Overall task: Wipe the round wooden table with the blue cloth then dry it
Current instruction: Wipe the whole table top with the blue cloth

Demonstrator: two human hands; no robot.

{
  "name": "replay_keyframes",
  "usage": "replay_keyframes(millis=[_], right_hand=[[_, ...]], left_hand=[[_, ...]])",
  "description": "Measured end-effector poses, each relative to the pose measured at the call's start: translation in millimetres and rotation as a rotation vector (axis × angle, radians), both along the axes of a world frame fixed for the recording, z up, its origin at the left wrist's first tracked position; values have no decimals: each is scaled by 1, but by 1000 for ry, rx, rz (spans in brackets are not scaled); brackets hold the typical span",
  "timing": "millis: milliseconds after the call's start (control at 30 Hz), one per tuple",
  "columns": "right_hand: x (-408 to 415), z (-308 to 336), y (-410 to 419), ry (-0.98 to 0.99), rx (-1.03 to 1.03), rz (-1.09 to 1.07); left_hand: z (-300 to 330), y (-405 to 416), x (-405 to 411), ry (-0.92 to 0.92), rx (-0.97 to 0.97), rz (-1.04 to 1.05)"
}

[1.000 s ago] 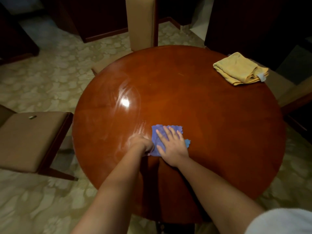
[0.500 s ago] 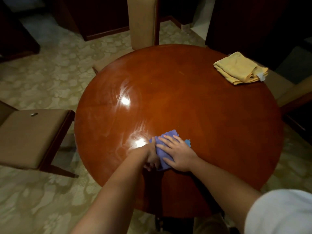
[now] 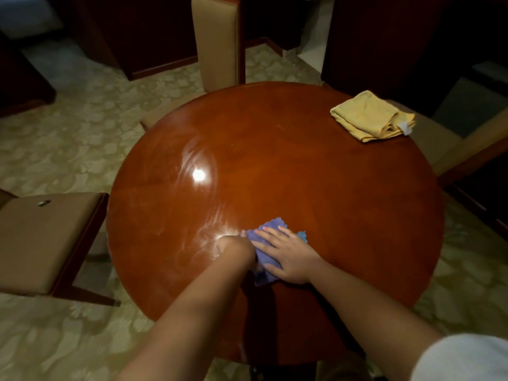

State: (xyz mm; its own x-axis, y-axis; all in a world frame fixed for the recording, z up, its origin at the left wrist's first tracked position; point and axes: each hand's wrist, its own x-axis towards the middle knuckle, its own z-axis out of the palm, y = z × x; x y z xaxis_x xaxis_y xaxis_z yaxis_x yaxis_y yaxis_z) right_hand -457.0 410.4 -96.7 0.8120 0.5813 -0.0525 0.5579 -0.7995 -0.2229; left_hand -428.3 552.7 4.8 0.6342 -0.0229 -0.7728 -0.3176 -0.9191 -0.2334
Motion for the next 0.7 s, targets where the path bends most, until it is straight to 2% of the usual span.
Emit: replay_keyframes(millis=[200, 467, 700], right_hand=[[29, 15, -11, 42, -15, -59], [31, 7, -24, -9, 34, -327], [8, 15, -26, 50, 73, -455]], left_hand=[[-13, 3, 28, -101, -72, 22], [-4, -33, 66, -140, -65, -159], [-1, -45, 64, -121, -69, -312]])
